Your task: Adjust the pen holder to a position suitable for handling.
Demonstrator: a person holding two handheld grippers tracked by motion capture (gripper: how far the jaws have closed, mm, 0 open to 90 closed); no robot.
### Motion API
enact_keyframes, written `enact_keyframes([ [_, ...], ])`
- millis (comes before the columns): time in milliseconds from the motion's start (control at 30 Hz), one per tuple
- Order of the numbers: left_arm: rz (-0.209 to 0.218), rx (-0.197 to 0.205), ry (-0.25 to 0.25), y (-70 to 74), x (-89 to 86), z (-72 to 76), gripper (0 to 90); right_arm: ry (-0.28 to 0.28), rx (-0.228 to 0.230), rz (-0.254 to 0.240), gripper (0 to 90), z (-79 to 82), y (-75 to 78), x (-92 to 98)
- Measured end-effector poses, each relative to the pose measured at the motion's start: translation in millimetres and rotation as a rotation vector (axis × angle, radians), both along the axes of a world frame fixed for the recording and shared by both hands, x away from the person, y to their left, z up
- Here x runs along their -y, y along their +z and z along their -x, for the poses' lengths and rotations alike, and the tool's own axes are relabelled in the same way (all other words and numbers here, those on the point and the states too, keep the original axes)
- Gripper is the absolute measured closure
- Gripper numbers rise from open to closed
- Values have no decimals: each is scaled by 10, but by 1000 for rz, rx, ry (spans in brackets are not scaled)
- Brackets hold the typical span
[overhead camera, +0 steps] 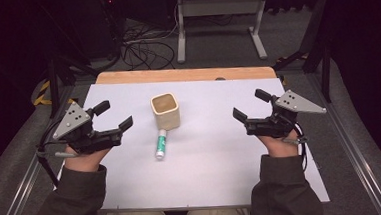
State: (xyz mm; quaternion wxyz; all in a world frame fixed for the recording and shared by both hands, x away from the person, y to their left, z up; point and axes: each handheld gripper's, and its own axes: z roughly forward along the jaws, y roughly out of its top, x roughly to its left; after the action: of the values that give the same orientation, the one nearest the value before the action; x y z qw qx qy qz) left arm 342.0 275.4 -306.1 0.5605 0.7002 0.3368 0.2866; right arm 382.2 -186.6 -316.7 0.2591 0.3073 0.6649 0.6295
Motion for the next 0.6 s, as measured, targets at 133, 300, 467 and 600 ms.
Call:
enact_keyframes([
  [133, -7, -17, 16, -42, 47, -21, 136, 2, -4, 14, 20, 9, 1, -3],
  [300, -21, -37, 13, -90, 118, -60, 147, -4, -11, 26, 21, 17, 8, 6],
  [467, -29, -69, 14, -141, 224, -111, 156, -10, -12, 33, 22, 23, 13, 27],
  [600, -29, -99, 18, -197, 304, -165, 164, -16, -15, 35, 22, 29, 18, 35],
])
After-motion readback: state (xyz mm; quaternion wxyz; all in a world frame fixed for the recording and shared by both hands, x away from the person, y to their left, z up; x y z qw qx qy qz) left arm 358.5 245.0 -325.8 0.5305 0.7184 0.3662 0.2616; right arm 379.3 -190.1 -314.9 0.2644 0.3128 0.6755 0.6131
